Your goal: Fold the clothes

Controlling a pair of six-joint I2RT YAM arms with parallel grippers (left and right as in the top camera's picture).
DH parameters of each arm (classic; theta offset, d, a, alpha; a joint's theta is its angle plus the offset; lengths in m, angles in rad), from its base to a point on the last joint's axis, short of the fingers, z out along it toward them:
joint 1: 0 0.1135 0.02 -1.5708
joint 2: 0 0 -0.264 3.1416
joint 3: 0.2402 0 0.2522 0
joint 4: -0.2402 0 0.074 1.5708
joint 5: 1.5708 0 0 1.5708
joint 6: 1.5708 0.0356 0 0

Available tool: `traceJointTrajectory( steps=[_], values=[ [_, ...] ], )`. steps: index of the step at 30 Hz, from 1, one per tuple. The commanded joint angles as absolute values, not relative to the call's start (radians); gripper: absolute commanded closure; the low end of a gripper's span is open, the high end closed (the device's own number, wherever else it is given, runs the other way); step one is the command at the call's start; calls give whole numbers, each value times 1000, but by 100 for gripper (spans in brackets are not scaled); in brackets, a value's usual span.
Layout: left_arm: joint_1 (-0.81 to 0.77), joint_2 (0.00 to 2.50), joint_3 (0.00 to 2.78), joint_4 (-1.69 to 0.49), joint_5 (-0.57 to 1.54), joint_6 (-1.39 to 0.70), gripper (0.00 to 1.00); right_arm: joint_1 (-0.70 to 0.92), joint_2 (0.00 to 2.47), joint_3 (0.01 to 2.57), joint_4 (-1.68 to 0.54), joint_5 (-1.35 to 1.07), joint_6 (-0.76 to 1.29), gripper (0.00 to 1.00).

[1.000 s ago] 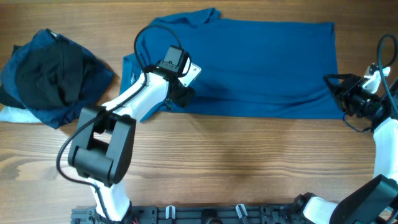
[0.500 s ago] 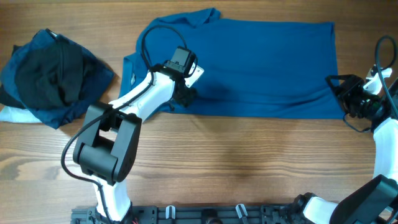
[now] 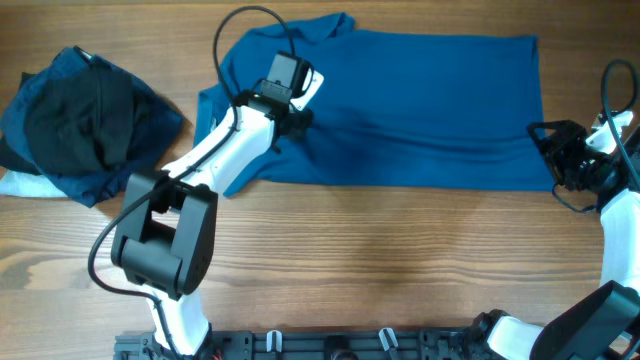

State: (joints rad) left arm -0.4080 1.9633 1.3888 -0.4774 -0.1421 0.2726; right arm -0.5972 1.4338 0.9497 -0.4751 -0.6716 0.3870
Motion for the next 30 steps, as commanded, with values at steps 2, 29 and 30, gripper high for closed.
traceJointTrajectory(
  steps=[2,29,30],
  values=[
    [-370,1967,1405,-412,-176,284,80,-599,1421,958,-477,-650,367,46],
    [-136,1913,1243,-906,20,-162,60,-600,1612,958,-489,-478,369,43],
    [-127,1913,1243,-913,22,-162,76,-600,1613,958,-454,-479,366,43]
  ],
)
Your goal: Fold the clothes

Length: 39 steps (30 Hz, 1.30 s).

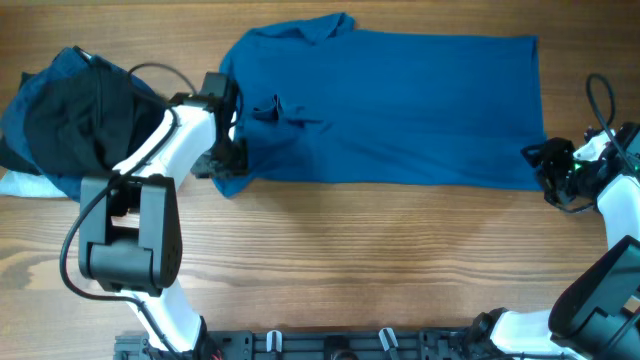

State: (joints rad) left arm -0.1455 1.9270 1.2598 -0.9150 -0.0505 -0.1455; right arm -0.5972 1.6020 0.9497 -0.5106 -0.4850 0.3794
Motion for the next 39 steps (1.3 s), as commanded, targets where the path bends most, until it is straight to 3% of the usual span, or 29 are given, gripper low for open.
traceJointTrajectory(
  steps=[1,2,7,13,15,18,20,22,24,27,31,33,39],
  values=[
    [-120,1913,1243,-918,22,-162,85,-599,1614,958,-422,-479,366,43],
    [-106,1913,1243,-931,20,-161,96,-599,1614,958,-389,-479,366,44],
    [-26,1913,1243,-952,19,-162,96,-599,1633,958,-312,-436,303,46],
    [23,1913,1243,-954,52,-161,96,-600,1742,958,-263,-332,291,40],
    [23,1913,1243,-955,52,-162,96,-599,1776,958,-259,-321,297,47],
    [22,1913,1243,-955,64,-162,96,-600,1826,958,-263,-267,325,69],
    [23,1913,1243,-955,123,-161,94,-600,1843,958,-270,-252,345,75],
    [22,1913,1244,-958,181,-161,79,-600,1851,958,-294,-183,373,78],
    [23,1913,1244,-962,245,-161,57,-600,1854,958,-312,-70,405,80],
    [22,1913,1243,-958,349,-110,46,-599,1851,958,-310,-106,411,85],
    [22,1913,1243,-935,337,-108,34,-599,1851,958,-308,-112,407,85],
    [20,1913,1243,-918,319,-109,38,-599,1851,958,-307,-112,407,84],
    [-15,1913,1243,-886,210,-108,89,-599,1851,958,-311,-112,406,84]
  ],
)
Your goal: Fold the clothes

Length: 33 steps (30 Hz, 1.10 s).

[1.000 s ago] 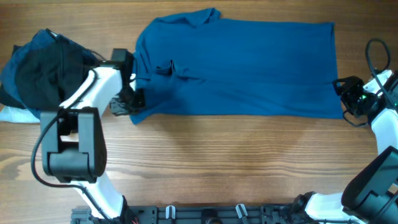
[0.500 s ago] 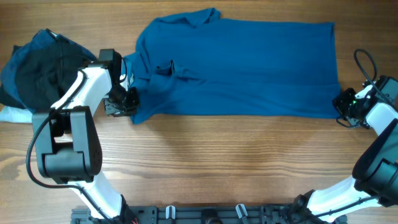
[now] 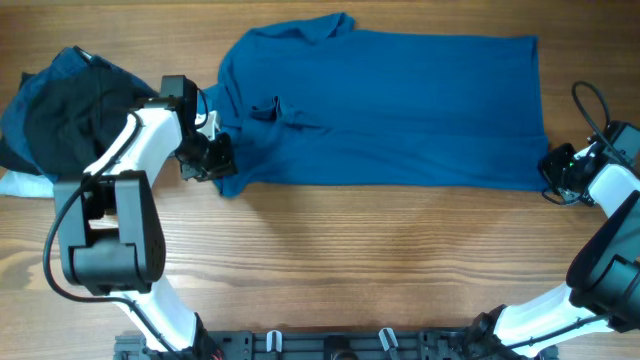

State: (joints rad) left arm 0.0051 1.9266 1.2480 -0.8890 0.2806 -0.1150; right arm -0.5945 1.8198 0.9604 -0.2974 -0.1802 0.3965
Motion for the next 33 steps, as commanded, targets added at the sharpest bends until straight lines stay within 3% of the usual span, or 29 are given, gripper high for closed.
traceJointTrajectory(
  steps=[1,5,11,13,15,21,23,26,30,33],
  values=[
    [-17,1913,1243,-891,165,-109,96,-600,1851,958,-311,-111,402,84],
    [6,1913,1243,-930,25,-113,96,-600,1851,958,-339,-1,395,84],
    [71,1913,1243,-927,29,-112,96,-599,1851,958,-341,0,399,84],
    [69,1913,1243,-916,38,-113,96,-600,1848,963,-328,-106,344,77],
    [68,1913,1243,-909,63,-113,95,-600,1835,986,-357,-218,290,63],
    [68,1913,1243,-909,70,-112,93,-596,1777,1039,-564,-262,265,54],
    [68,1913,1243,-908,70,-112,92,-585,1778,1032,-569,-263,260,55],
    [68,1913,1243,-905,70,-112,92,-564,1778,1023,-549,-260,257,68],
    [68,1913,1243,-905,70,-112,92,-559,1778,1023,-528,-214,259,94],
    [68,1913,1243,-905,70,-112,93,-561,1778,1023,-524,-179,271,96]
  ],
)
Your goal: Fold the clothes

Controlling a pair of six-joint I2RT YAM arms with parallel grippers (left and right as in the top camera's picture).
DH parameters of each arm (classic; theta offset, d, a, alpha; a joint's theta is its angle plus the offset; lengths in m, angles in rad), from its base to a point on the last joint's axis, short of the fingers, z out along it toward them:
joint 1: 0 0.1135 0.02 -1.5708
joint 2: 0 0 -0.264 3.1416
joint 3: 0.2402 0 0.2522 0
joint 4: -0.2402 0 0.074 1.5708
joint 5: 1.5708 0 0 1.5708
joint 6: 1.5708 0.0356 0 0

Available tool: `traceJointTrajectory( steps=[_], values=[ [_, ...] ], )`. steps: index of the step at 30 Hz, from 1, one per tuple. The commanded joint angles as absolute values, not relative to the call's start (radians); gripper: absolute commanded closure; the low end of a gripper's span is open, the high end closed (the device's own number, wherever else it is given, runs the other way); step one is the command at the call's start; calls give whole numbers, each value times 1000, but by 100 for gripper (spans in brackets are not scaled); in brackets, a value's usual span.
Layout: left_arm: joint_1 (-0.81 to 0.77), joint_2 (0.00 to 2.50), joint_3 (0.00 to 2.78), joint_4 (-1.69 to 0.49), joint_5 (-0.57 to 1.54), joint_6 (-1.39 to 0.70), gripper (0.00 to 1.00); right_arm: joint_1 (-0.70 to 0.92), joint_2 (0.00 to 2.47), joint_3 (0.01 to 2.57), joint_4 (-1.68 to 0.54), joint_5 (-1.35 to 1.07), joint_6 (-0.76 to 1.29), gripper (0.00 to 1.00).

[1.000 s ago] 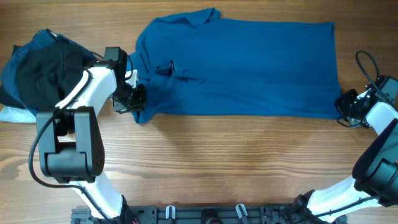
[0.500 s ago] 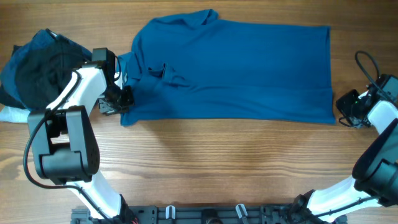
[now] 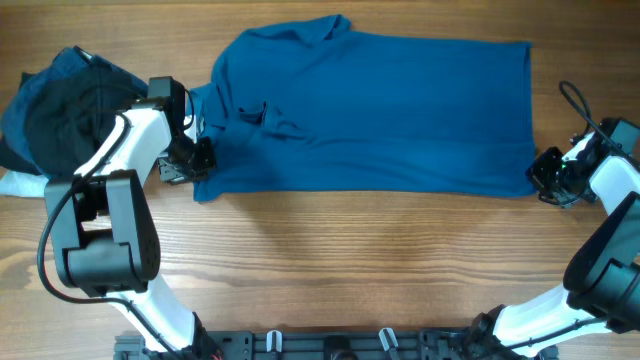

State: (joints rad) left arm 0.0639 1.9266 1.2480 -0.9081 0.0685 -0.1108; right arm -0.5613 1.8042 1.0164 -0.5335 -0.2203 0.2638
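A blue short-sleeved shirt (image 3: 400, 110) lies spread flat across the far half of the table, collar end to the left. My left gripper (image 3: 197, 163) sits at the shirt's near left corner and is shut on the cloth there. At the near right corner, my right gripper (image 3: 541, 178) is shut on the hem. The fingertips of both are partly hidden by the cloth and by the gripper bodies.
A heap of dark blue and black clothes (image 3: 70, 115) lies at the far left, with a bit of white cloth (image 3: 15, 185) under its near edge. Bare wooden table (image 3: 380, 270) fills the near half. The arm bases stand at the near edge.
The whole shirt has shifted a little to the left. Both grippers have moved left with its near corners, and the right edge now sits further from the table's right side.
At first my left gripper was over the shirt's chest and the right one was at the near right corner. Then the left gripper was at the near left edge of the shirt. It stayed at that corner, and now the shirt lies shifted leftward between both grippers.
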Motion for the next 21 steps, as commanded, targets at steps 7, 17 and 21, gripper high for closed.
traceJointTrajectory(
  steps=[7,17,21],
  values=[
    [73,1913,1243,-905,23,-112,96,-564,1778,1023,-464,-77,315,96],
    [81,1913,1244,-896,-35,-142,96,-564,1778,1026,-428,-38,315,96],
    [81,1913,1244,-896,-13,-142,92,-564,1778,1026,-439,-233,218,72]
  ],
)
